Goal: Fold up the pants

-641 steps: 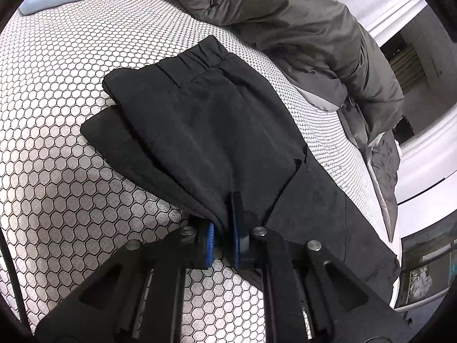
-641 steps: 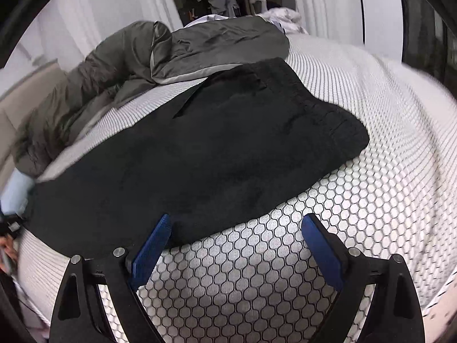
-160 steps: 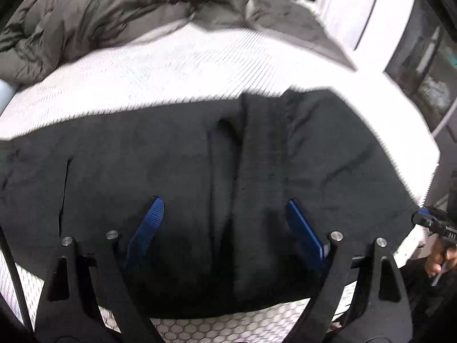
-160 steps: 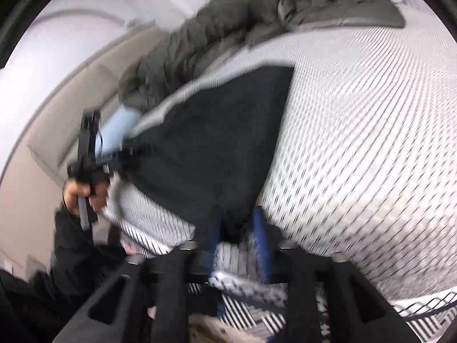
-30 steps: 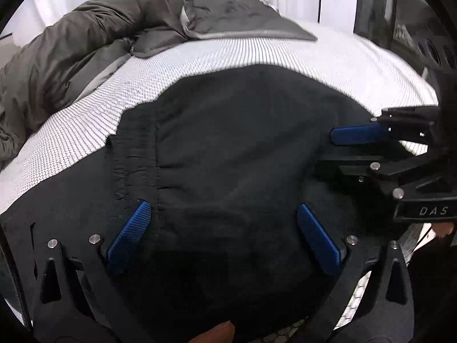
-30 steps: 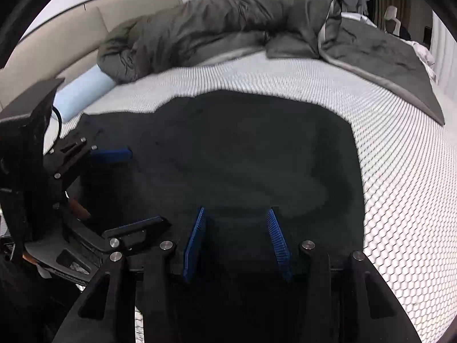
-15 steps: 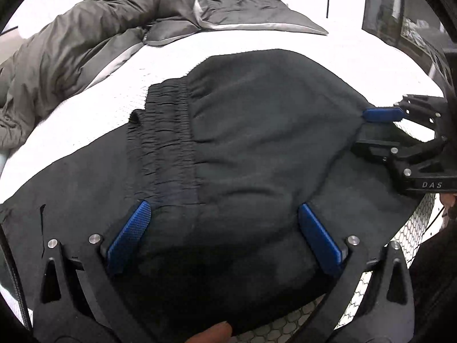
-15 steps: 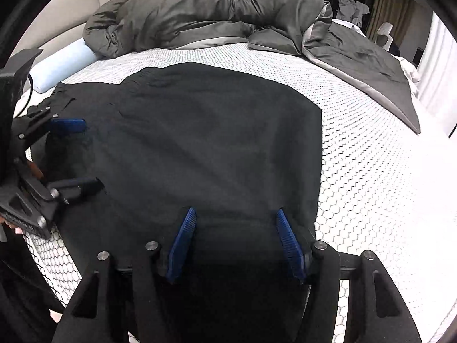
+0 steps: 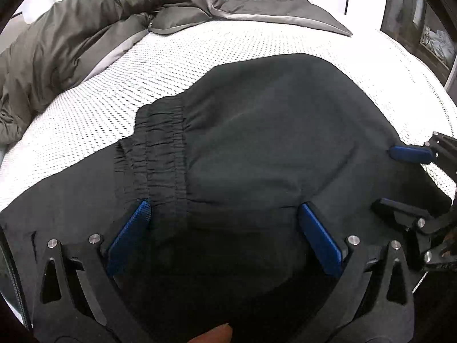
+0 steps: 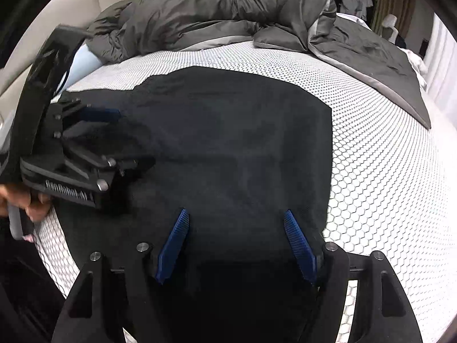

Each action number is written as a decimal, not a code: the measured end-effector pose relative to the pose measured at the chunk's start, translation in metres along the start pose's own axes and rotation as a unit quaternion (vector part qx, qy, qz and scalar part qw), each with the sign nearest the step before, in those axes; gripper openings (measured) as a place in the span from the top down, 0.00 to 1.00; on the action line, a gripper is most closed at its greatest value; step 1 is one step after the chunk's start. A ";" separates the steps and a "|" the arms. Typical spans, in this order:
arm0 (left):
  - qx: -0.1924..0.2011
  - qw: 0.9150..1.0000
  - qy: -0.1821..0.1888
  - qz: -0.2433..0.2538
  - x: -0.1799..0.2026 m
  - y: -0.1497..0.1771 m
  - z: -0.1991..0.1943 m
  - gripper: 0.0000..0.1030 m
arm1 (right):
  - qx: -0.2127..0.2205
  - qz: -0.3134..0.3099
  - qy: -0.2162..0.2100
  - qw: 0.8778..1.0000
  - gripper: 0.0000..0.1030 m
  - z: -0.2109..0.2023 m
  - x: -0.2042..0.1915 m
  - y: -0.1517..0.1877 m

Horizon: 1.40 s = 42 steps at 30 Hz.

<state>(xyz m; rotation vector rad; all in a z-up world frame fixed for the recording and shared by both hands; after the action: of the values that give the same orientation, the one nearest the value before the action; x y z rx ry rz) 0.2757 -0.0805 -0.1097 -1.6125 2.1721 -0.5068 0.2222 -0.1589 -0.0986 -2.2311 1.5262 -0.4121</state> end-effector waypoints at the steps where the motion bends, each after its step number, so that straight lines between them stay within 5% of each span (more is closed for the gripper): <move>1: 0.000 1.000 -0.003 -0.001 -0.002 0.001 -0.001 0.00 | 0.000 -0.001 0.007 1.000 0.32 -0.001 0.004 0.001; 11: -0.010 0.999 0.003 -0.052 -0.016 0.012 -0.012 0.00 | 0.036 0.052 -0.028 0.998 0.28 -0.024 0.009 -0.019; 20: -0.007 0.997 -0.020 -0.074 -0.020 -0.006 -0.002 0.01 | -0.015 0.094 -0.032 0.995 0.12 0.021 0.008 -0.058; 24: -0.016 0.995 0.007 -0.096 -0.023 -0.004 0.009 0.00 | -0.026 0.123 -0.058 0.990 0.11 0.031 0.016 -0.057; 29: -0.013 0.996 0.007 -0.093 -0.021 -0.004 0.011 0.00 | -0.037 0.074 0.015 0.996 0.11 0.033 0.013 -0.051; 35: -0.006 0.996 0.008 -0.091 -0.021 -0.002 0.012 0.00 | -0.040 0.091 0.119 0.988 0.03 0.029 0.046 -0.045; 42: 0.008 0.998 0.000 -0.068 -0.013 -0.006 -0.013 0.01 | -0.019 0.081 0.108 0.991 0.03 0.017 0.042 -0.056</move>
<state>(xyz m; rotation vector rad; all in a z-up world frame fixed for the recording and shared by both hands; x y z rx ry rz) 0.2775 -0.0688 -0.0939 -1.7598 2.0622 -0.5626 0.2903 -0.1773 -0.0863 -2.1259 1.8259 -0.5954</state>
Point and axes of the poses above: each gripper's, at about its wrist camera, not at the fingertips, and z roughly the way its jaws point, x to its right, y to its underside, the point moved 7 cm from there along z, roughly the way its jaws point, and after that the axes turned 7 degrees about -x, right-handed, at the moved point
